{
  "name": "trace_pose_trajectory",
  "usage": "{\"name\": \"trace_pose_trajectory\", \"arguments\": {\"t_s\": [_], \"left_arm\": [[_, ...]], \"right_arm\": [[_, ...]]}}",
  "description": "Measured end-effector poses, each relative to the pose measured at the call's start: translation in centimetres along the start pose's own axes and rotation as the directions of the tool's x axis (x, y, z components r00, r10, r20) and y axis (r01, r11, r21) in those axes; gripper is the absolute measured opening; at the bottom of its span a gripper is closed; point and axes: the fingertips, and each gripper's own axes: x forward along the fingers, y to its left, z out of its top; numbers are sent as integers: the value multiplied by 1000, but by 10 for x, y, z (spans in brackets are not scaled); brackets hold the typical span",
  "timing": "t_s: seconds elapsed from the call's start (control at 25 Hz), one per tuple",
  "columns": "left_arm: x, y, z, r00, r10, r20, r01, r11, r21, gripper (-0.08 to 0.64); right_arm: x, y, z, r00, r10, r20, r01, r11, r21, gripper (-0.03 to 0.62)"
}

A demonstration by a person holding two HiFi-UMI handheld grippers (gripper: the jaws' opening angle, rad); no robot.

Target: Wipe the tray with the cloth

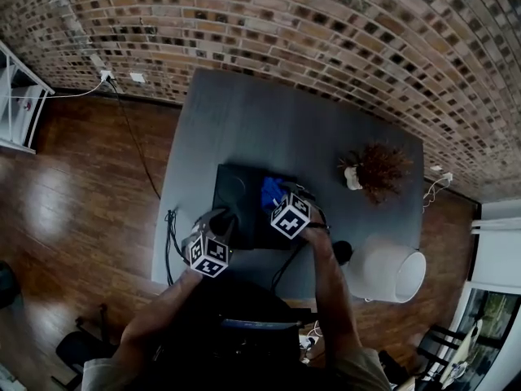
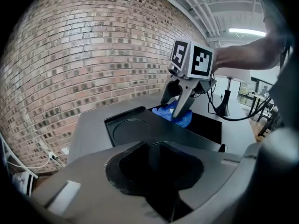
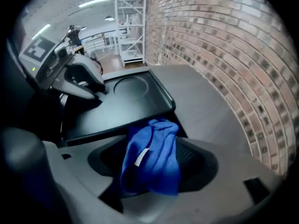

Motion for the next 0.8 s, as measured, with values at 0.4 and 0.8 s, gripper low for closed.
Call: {"name": "trace_pose_trajectory", "arguments": {"t_s": [0.4, 0.8], "left_arm": [[-1, -1, 0, 1000, -1, -1, 1, 1000, -13, 85], [0, -2, 0, 1000, 0, -3, 0, 1000, -8, 86]], "right_arm": [[44, 27, 2, 980, 119, -163, -156, 959, -239, 183], [50, -4, 5, 985, -85, -151, 49, 972, -228, 167]]}}
